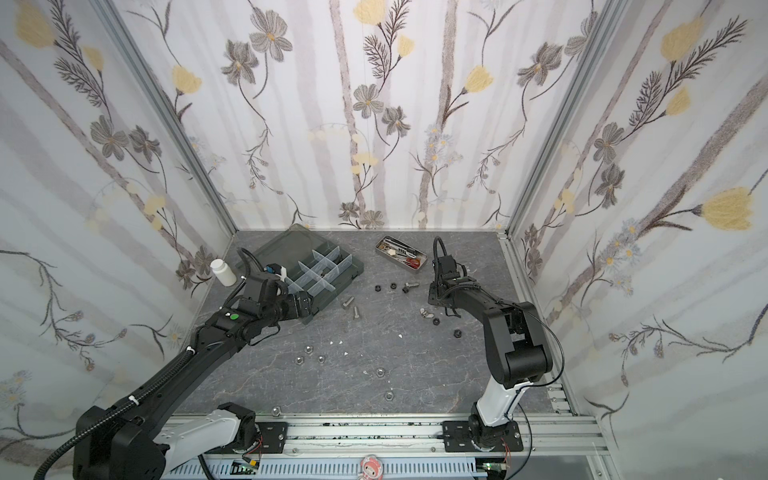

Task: Sort the screws and nuts into containers
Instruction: 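Lower the right gripper onto a silver wing nut and close it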

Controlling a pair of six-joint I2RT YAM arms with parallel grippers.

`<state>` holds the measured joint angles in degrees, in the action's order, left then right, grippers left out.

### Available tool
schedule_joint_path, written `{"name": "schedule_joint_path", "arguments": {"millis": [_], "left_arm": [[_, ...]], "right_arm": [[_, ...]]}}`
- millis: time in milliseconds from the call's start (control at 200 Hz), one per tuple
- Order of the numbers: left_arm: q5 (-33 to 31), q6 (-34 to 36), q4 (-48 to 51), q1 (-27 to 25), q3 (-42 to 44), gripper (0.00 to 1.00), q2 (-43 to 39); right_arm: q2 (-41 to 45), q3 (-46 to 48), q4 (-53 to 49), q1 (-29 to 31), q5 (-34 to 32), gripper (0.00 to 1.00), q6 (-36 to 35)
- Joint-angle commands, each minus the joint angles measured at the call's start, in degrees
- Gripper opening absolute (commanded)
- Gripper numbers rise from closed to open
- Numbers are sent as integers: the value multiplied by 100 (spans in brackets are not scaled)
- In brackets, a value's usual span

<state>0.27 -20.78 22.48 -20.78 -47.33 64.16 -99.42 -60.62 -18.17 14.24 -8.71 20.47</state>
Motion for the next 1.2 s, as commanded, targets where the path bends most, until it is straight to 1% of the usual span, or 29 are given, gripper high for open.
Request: {"name": "schedule_joint_path", "arguments": {"millis": [0,90,585,824,914,1199], "left_arm": [[25,56,1,-3,-66,100,-40],[25,56,2,-4,-57,100,-53],[52,56,-7,1,-57,100,-70],[43,56,-6,-5,-49,100,-70],[50,50,-7,-5,-48,100,-70],[52,47,-7,-4,-48,100,-62]], "right_arm": [[-82,-46,-30,-3,-7,44,-35],[-130,-46,-20,0,-5,42,-33],[-418,-143,60,-1,62,39,17],[-558,-246,86,-2,87,36,45],[-609,-283,93,-5,111,32,45],[-733,-353,104,-9,134,27,59]]}}
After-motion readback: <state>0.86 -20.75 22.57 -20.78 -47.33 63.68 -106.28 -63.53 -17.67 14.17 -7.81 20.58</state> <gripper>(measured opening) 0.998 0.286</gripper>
